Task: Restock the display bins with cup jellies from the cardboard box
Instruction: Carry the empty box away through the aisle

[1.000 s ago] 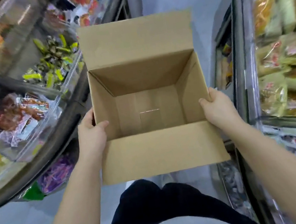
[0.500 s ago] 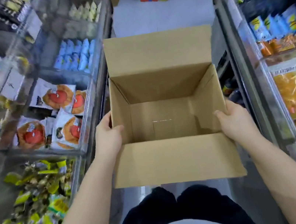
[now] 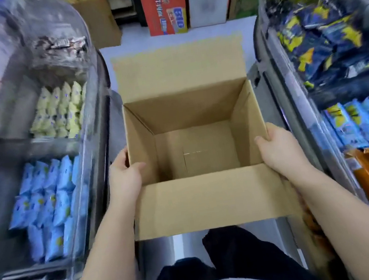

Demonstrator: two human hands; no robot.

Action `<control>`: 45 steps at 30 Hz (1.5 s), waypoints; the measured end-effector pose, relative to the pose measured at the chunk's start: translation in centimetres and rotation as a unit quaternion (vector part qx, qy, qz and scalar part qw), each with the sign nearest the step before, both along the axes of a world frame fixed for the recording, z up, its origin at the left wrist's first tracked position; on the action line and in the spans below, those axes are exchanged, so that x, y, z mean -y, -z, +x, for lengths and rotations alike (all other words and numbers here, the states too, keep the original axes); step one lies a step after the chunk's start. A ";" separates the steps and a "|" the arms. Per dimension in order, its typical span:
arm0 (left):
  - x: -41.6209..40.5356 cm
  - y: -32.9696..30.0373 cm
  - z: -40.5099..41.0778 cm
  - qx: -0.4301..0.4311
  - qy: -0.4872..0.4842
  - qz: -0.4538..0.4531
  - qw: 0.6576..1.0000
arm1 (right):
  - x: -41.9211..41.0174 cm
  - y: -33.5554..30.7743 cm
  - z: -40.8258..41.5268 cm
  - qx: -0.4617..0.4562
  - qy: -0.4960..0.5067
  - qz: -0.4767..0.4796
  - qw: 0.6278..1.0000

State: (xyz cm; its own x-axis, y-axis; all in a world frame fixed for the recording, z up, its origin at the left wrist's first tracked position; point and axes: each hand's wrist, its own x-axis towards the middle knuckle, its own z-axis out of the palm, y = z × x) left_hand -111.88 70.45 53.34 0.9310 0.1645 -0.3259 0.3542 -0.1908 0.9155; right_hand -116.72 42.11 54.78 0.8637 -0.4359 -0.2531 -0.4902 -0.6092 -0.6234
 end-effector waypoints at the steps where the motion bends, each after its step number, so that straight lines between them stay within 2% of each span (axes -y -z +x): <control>1: 0.7 -0.3 2.5 0.002 0.000 0.000 1.000 | 0.8 -0.3 2.7 -0.003 -0.001 0.004 1.000; 6: 3.3 -0.8 14.2 -0.016 -0.024 -0.011 1.000 | 3.6 -1.2 15.6 -0.021 -0.005 0.014 1.000; 11: 5.6 1.2 27.7 -0.025 -0.023 -0.040 0.999 | 5.4 0.8 28.8 -0.020 -0.013 0.002 1.000; 20: 7.9 -0.9 55.2 -0.025 0.034 -0.005 0.999 | 7.3 -0.9 53.6 -0.045 0.023 0.017 0.999; 26: 12.7 -0.3 69.9 -0.031 0.082 0.023 0.996 | 11.4 0.3 66.5 -0.056 0.065 0.035 0.996; 31: 17.9 3.5 82.3 -0.038 0.065 0.058 0.995 | 16.7 4.1 79.5 -0.060 0.055 0.026 0.996; 34: 20.6 5.4 90.0 -0.047 0.058 0.096 0.993 | 19.8 6.0 88.3 -0.067 0.029 0.056 0.996; 38: 24.0 9.3 99.7 -0.060 0.054 0.095 0.992 | 23.9 9.8 99.0 -0.083 -0.008 0.050 0.995; 41: 25.9 13.8 105.8 -0.069 0.058 0.111 0.990 | 26.2 14.5 106.0 -0.092 -0.026 0.058 0.994; 45: 27.5 23.6 113.6 -0.073 0.080 0.140 0.984 | 28.5 24.9 113.6 -0.116 -0.028 0.039 0.992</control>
State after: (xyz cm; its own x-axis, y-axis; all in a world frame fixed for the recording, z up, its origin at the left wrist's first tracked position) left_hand 1.72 42.94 29.78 0.8984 0.1222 -0.4218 0.4240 -0.4915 0.7607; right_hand -3.10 13.61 29.93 0.8004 -0.3592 -0.4800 -0.5927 -0.5937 -0.5442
